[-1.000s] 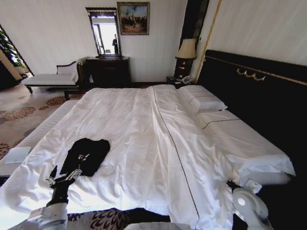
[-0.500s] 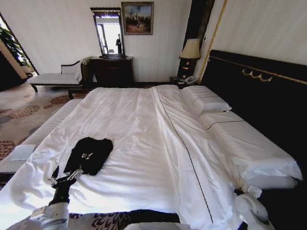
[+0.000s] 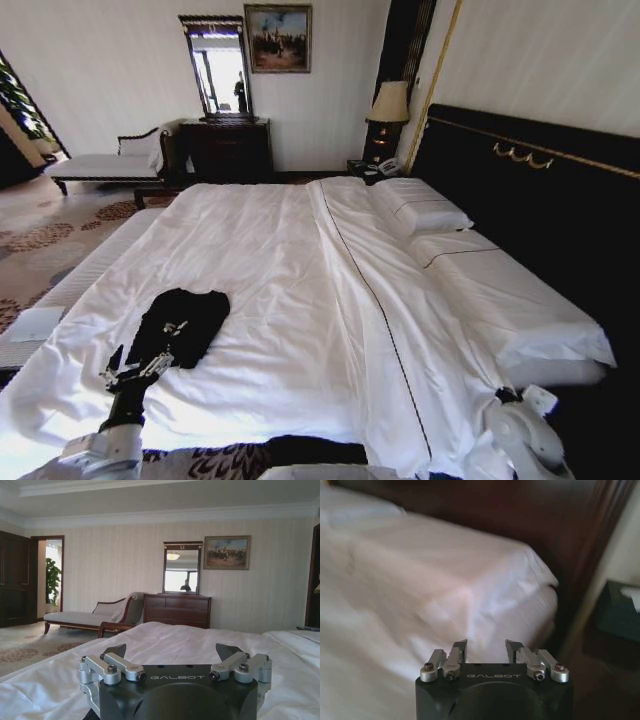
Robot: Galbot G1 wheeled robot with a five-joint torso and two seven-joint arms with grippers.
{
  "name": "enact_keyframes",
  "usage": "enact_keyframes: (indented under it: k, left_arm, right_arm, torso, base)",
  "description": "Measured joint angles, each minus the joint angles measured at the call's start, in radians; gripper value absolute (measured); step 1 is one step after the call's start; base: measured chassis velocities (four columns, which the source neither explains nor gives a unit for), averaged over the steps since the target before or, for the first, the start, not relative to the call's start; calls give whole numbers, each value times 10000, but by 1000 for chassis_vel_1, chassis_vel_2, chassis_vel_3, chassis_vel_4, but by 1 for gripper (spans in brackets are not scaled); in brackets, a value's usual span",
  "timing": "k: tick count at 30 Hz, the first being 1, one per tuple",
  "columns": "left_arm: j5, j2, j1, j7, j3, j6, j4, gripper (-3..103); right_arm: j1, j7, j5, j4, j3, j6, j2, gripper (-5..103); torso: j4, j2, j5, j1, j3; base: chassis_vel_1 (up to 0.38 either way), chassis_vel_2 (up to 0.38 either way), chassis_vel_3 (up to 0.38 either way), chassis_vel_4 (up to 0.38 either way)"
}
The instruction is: Fold the clothes on the bed.
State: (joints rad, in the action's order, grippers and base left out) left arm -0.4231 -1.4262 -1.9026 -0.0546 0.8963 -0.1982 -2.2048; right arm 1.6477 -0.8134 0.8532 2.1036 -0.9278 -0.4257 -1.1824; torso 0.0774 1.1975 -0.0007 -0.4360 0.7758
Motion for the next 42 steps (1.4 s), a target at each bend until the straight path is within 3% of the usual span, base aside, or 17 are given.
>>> enact_keyframes:
  k: [2, 4, 5, 6, 10, 12, 14, 15, 19, 23, 25, 26, 27, 29, 31, 38, 42]
  left_arm:
    - [80, -28, -5, 0, -86, 0, -48, 100]
    - [112, -47, -20, 1, -140, 0, -99, 100]
    - [112, -49, -30, 1, -158, 0, -131, 100]
    - [105, -49, -41, 2, -165, 0, -162, 100]
    - [-197, -23, -117, 0, -196, 120, -531, 100]
    - [-361, -15, -159, 0, -233, 245, -812, 100]
    - [-561, 14, -248, 126, -346, 533, -1265, 100]
    - [-561, 14, -248, 126, -346, 533, -1265, 100]
    - [-773, 222, -399, 819, -569, 896, -1873, 100]
    - [-836, 378, -444, 1290, -755, 1085, -2218, 100]
    - [-557, 471, -449, 1847, -1055, 1292, -2680, 100]
    - [-557, 471, -449, 1847, -1055, 1292, -2680, 100]
    - [-284, 437, -422, 2061, -1273, 1491, -2930, 100]
    - [-178, 397, -399, 2081, -1355, 1602, -2969, 100]
    - [16, 305, -318, 1902, -1399, 2022, -3012, 100]
    - [576, 88, -578, 1866, -1494, 1459, -3005, 100]
    - [687, -3, -636, 1847, -1572, 1228, -2988, 100]
  right_arm:
    - [28, 20, 448, 954, -200, 79, -12, 54]
    - [23, 108, 912, 1593, -337, 190, -17, 54]
    - [15, 215, 1177, 1875, -400, 271, -17, 65]
    - [13, 352, 1371, 2083, -442, 342, -17, 65]
    - [22, 1670, 1710, 2949, -364, 1066, -29, 83]
    - [28, 2553, 1289, 2968, -94, 1627, -82, 88]
    - [53, 3881, 198, 2687, 407, 2641, -235, 97]
    - [53, 3881, 198, 2687, 407, 2641, -235, 97]
    - [329, 5848, -841, 2468, 863, 3838, -440, 100]
    - [552, 6843, -1362, 2407, 952, 4315, -483, 100]
    - [776, 7743, -2664, 2254, 977, 4786, -503, 100]
    - [776, 7743, -2664, 2254, 977, 4786, -503, 100]
    - [885, 8083, -3736, 2155, 945, 4939, -513, 100]
    - [924, 8167, -4269, 2126, 903, 4979, -521, 100]
    - [1101, 8241, -6265, 2073, 815, 5013, -580, 100]
    - [1521, 7920, -5821, 2016, 1736, 4926, -827, 100]
    - [1684, 7621, -5351, 2063, 2185, 4459, -970, 100]
  torso:
    - [0, 0, 0, 0, 0]
    - [-1, 0, 1, 0, 0]
    - [-1, 0, 2, 0, 0]
    - [-1, -1, 3, 0, 0]
    - [-2, 0, 2, 0, 0]
    - [-2, 0, 6, 0, 0]
    - [-3, 0, 8, 0, 0]
    - [-3, 0, 8, 0, 0]
    - [-3, 0, 9, 0, 0]
    - [-2, 0, 7, 0, 0]
    - [-2, 0, 5, 0, 0]
    - [-2, 0, 5, 0, 0]
    - [-2, 0, 10, 0, 0]
    - [-2, 0, 10, 0, 0]
    - [-2, 0, 6, 0, 0]
    - [-3, 0, 6, 0, 0]
    - [-3, -1, 7, 0, 0]
  base:
    - [0, 0, 0, 0]
    - [0, 0, 0, 0]
    - [0, 0, 0, 0]
    - [0, 0, 0, 0]
    - [0, 0, 0, 0]
    - [0, 0, 0, 0]
    - [0, 0, 0, 0]
    - [0, 0, 0, 0]
    - [0, 0, 0, 0]
    - [0, 0, 0, 0]
    - [0, 0, 0, 0]
    - [0, 0, 0, 0]
    - [0, 0, 0, 0]
    - [0, 0, 0, 0]
    - [0, 0, 0, 0]
    - [0, 0, 0, 0]
    - [0, 0, 0, 0]
